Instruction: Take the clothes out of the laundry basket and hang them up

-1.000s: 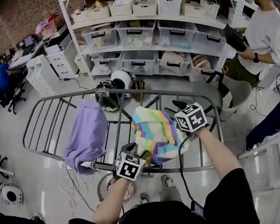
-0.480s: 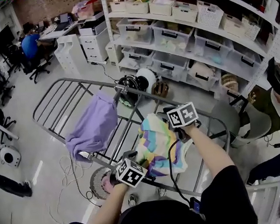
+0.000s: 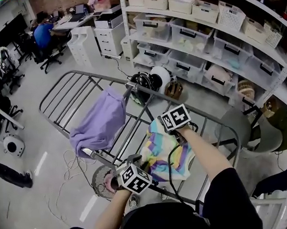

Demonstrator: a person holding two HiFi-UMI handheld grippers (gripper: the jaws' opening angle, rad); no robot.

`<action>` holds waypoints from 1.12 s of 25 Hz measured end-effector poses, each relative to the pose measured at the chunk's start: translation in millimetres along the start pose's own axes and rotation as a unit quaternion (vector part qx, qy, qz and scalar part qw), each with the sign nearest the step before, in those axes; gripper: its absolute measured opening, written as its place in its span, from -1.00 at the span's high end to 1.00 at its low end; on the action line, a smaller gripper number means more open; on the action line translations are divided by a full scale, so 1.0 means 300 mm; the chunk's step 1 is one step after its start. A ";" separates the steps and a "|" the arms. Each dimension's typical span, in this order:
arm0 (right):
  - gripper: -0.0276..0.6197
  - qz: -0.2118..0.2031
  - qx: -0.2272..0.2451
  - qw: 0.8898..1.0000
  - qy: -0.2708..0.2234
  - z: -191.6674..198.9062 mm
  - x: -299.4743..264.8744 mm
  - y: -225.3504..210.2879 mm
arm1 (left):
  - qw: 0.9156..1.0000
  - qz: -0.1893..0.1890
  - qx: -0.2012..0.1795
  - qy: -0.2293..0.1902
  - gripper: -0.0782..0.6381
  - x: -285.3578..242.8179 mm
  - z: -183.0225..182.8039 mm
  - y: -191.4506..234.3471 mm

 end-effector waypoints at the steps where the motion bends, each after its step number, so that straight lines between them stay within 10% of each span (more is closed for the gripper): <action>1: 0.54 0.001 0.007 1.000 0.003 0.006 -0.005 0.006 | 1.000 -0.001 -0.002 0.001 0.35 0.002 0.000 -0.001; 7: 0.83 -0.003 -0.022 1.000 -0.002 0.010 -0.003 -0.013 | 1.000 -0.005 -0.018 -0.007 0.38 0.035 0.008 -0.004; 28: 0.84 0.160 -0.094 0.980 -0.072 -0.030 0.069 -0.337 | 1.000 -0.007 0.002 -0.002 0.60 0.144 0.077 -0.065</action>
Point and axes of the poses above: the fingertips, and each gripper's own axes: x backward along the fingers, y to its left, z out of its underside, the point moved 4 cm from there along x, backward along the fingers, and after that the axes turned 7 degrees about z, right-handed, at the moved point
